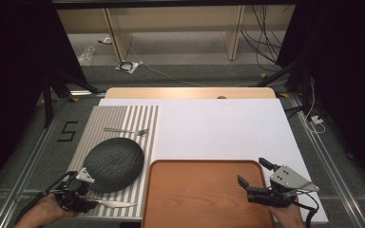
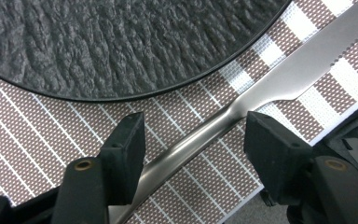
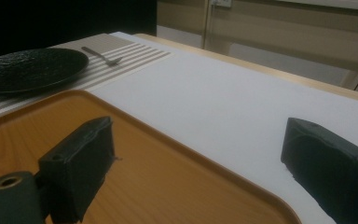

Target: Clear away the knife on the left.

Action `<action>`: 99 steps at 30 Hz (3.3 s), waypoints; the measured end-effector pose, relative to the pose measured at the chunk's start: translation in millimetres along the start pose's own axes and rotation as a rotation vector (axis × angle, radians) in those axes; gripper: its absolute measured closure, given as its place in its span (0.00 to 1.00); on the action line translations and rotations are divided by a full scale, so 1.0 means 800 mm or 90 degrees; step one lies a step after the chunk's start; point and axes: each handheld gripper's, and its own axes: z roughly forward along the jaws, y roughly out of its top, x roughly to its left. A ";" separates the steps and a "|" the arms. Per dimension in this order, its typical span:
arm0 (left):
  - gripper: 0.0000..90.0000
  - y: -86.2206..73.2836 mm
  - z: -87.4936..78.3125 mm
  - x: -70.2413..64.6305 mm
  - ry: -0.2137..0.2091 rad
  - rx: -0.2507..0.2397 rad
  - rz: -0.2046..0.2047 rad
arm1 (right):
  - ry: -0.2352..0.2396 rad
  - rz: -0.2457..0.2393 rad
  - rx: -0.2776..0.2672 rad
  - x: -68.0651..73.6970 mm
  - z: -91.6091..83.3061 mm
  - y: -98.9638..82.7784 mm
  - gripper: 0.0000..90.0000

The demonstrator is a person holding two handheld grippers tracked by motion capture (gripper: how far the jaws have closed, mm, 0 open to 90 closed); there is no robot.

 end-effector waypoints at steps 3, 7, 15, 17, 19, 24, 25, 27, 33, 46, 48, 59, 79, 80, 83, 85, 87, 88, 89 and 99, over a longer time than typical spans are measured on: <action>0.46 0.002 0.000 -0.001 -0.007 0.022 0.016 | -0.002 0.003 0.003 0.000 -0.001 0.000 0.12; 0.49 0.003 0.003 0.000 0.008 0.051 0.033 | -0.001 0.000 0.008 0.000 -0.001 0.001 0.12; 0.53 0.009 0.005 0.003 -0.008 0.072 0.058 | 0.001 0.006 0.002 0.000 0.001 0.000 0.12; 0.54 0.009 0.006 0.006 -0.018 0.071 0.056 | 0.002 0.007 0.002 0.001 0.001 0.000 0.12; 0.55 0.009 0.005 0.007 -0.020 0.072 0.060 | 0.001 0.005 0.004 0.000 0.001 0.000 0.12; 0.63 0.011 0.005 0.002 -0.024 0.079 0.090 | -0.002 0.009 0.003 -0.001 0.001 0.000 0.12; 0.65 0.012 0.004 0.000 -0.025 0.081 0.099 | -0.002 0.009 0.003 -0.001 0.001 0.000 0.12; 0.70 0.013 0.004 -0.002 -0.028 0.084 0.118 | -0.003 0.005 0.007 -0.001 0.001 0.000 0.12; 0.75 0.017 0.005 -0.007 -0.028 0.100 0.147 | -0.003 0.001 0.007 -0.001 0.001 0.001 0.12; 0.79 0.021 0.006 -0.012 -0.028 0.111 0.197 | -0.005 0.000 0.017 -0.002 0.001 0.001 0.12; 0.81 0.021 0.006 -0.014 -0.026 0.110 0.204 | -0.004 -0.001 0.012 -0.002 0.002 0.000 0.12; 0.85 0.024 0.006 -0.020 -0.021 0.128 0.249 | -0.005 0.000 0.014 -0.002 0.002 0.000 0.12; 0.89 0.024 0.005 -0.024 -0.023 0.132 0.251 | -0.005 0.002 0.017 -0.002 0.003 0.000 0.12; 0.89 0.023 0.005 -0.022 -0.036 0.126 0.248 | -0.004 0.003 0.016 -0.002 0.003 0.000 0.12; 0.89 0.022 0.004 -0.023 -0.036 0.124 0.251 | -0.002 0.002 0.023 -0.002 0.003 -0.001 0.12; 0.89 0.022 0.004 -0.024 -0.043 0.124 0.247 | -0.002 0.000 0.022 -0.002 0.004 -0.001 0.12; 0.89 0.022 0.004 -0.025 -0.040 0.122 0.247 | -0.001 -0.001 0.022 -0.002 0.004 -0.001 0.12; 0.89 0.022 0.003 -0.026 -0.037 0.122 0.250 | -0.001 -0.001 0.022 -0.001 0.004 -0.001 0.12; 0.89 0.022 0.003 -0.026 -0.037 0.122 0.250 | -0.001 -0.001 0.024 -0.001 0.004 -0.001 0.12; 0.89 0.021 -0.009 -0.027 -0.057 0.089 0.227 | 0.004 0.000 0.025 -0.001 0.004 -0.001 0.12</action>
